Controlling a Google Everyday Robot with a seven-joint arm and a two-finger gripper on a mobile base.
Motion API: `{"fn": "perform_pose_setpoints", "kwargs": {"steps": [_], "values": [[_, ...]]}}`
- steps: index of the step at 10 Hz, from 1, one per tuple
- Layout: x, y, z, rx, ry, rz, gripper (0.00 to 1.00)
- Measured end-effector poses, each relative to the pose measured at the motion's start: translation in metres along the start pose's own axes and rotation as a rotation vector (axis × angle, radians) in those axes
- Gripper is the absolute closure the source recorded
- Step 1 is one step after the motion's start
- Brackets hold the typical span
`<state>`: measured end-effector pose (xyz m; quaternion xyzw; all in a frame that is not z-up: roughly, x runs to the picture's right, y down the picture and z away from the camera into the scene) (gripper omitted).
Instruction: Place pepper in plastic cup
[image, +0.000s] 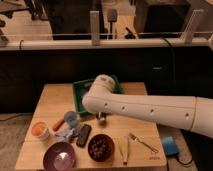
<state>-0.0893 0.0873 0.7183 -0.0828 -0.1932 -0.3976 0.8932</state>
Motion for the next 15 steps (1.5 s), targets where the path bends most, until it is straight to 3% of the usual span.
{"fn": "perform_pose_setpoints", "kwargs": {"steps": [3,6,15], "values": [[-0.006,-0.009,0.004,0.001,-0.011,-0.041,0.80],[-0.012,-0.015,0.009,0.002,-0.026,-0.071,0.97],[-0.029,-0.037,0.023,0.011,-0.067,-0.162,0.97]]}}
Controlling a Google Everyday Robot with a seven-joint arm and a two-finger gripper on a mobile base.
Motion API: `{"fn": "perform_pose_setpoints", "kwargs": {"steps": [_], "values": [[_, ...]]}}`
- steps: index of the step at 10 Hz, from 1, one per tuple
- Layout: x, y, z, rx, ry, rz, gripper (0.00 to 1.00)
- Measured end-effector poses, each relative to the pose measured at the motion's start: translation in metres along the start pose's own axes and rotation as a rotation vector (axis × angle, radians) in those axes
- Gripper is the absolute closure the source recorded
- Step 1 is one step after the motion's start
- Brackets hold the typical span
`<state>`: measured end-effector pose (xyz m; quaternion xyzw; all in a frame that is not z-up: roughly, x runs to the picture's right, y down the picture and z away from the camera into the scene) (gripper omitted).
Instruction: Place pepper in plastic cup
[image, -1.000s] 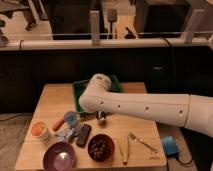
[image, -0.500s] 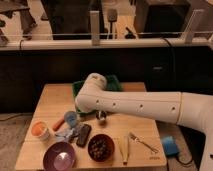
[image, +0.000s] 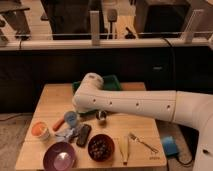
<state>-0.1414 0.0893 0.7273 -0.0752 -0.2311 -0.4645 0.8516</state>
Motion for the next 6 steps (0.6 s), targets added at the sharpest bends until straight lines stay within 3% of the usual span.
{"fn": "perform_pose_setpoints", "kwargs": {"steps": [6], "values": [[-0.0080,-0.0061,0.0078,0.007,-0.032,-0.039,0.97]]}}
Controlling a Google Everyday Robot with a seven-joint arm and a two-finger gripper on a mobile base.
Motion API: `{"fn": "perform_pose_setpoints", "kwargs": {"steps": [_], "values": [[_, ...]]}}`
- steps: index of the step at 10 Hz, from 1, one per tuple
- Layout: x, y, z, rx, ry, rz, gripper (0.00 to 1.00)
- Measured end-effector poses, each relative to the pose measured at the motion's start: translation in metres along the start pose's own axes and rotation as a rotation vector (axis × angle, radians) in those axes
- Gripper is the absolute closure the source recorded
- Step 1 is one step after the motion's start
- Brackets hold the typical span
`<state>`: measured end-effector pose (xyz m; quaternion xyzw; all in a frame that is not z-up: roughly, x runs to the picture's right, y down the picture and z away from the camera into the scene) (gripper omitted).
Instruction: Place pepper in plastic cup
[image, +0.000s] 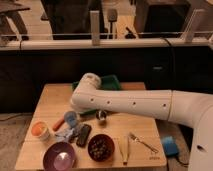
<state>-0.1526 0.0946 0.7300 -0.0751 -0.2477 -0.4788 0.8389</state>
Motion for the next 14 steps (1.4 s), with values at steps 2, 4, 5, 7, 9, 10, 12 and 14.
{"fn": "perform_pose_setpoints", "kwargs": {"steps": [2,4,5,7,9,10,12,14], "values": [[-0.002,-0.001,0.003,0.004,-0.012,-0.013,0.97],[-0.006,-0.004,0.006,0.011,-0.026,-0.029,0.97],[-0.007,-0.005,0.007,0.014,-0.032,-0.035,0.97],[-0.010,-0.006,0.009,0.020,-0.048,-0.050,0.97],[-0.014,-0.007,0.011,0.028,-0.064,-0.065,0.97],[-0.015,-0.008,0.012,0.032,-0.070,-0.070,0.97],[-0.018,-0.010,0.014,0.039,-0.084,-0.083,0.97],[-0.021,-0.011,0.017,0.046,-0.101,-0.093,0.97]]}}
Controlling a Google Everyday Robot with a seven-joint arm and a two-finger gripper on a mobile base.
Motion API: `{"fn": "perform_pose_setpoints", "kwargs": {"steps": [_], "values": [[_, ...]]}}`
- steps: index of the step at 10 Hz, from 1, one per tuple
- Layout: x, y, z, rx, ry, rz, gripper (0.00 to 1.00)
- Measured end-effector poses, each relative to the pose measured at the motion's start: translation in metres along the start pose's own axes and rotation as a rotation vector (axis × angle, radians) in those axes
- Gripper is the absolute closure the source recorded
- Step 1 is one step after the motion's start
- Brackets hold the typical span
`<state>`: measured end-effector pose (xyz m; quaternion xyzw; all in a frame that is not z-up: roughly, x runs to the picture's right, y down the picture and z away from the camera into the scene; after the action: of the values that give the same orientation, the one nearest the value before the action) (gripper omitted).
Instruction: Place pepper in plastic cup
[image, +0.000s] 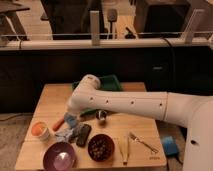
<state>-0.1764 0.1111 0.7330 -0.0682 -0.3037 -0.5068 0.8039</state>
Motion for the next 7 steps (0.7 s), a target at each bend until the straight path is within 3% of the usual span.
{"fn": "perform_pose_setpoints", "kwargs": {"steps": [7], "values": [[-0.012,-0.003,0.011,0.023,-0.053,-0.037,0.97]]}}
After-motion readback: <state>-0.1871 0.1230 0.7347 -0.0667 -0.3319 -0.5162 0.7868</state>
